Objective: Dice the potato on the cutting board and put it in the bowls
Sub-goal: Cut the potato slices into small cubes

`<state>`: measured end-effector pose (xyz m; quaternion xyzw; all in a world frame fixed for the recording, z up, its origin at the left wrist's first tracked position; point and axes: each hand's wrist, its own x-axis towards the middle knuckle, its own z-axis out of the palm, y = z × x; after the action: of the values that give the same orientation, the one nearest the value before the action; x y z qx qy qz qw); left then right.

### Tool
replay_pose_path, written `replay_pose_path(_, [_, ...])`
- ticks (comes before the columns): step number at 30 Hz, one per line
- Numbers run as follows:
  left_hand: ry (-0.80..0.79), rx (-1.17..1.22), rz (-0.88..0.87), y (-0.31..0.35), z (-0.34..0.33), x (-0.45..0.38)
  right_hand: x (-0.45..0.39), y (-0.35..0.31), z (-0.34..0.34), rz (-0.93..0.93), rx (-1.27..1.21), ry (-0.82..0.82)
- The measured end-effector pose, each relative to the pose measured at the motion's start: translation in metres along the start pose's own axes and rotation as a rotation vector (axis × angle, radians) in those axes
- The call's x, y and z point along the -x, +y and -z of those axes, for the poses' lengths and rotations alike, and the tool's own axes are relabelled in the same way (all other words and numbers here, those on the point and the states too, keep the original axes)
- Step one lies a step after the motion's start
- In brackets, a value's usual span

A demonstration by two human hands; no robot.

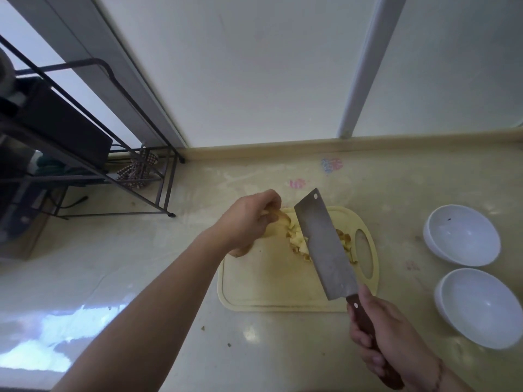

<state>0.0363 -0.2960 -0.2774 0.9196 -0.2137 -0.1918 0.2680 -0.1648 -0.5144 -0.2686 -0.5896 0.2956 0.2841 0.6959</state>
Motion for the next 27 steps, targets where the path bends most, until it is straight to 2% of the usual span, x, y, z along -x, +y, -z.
replay_pose_path(2, [0.226, 0.207, 0.029, 0.001, -0.011, 0.011, 0.000, 0.000, 0.002, -0.002, -0.007, 0.000])
replay_pose_path(4, [0.364, 0.380, 0.106, 0.001, -0.029, 0.026, 0.000, 0.001, 0.003, -0.006, -0.019, 0.007])
replay_pose_path(6, [0.374, 0.407, 0.174, -0.004, -0.051, 0.041, -0.001, 0.001, 0.004, -0.005, -0.030, 0.016])
replay_pose_path(10, [0.269, 0.287, 0.219, -0.014, -0.093, 0.076, 0.000, 0.002, 0.006, -0.013, -0.043, -0.004])
replay_pose_path(14, [0.449, -0.138, 0.110, -0.020, -0.112, 0.089, 0.000, 0.005, 0.006, -0.016, -0.034, -0.021])
replay_pose_path(16, [0.489, -0.112, 0.098, -0.006, -0.111, 0.078, -0.001, 0.007, 0.005, 0.000, -0.020, -0.018])
replay_pose_path(19, [0.488, 0.020, 0.169, 0.024, -0.109, 0.055, -0.001, 0.009, 0.002, 0.019, -0.021, -0.003])
replay_pose_path(23, [0.515, 0.052, 0.244, 0.041, -0.114, 0.029, 0.003, 0.010, 0.002, 0.072, -0.037, 0.004])
replay_pose_path(27, [0.531, 0.006, 0.239, 0.040, -0.121, 0.022, 0.009, 0.011, 0.008, 0.128, -0.053, 0.014])
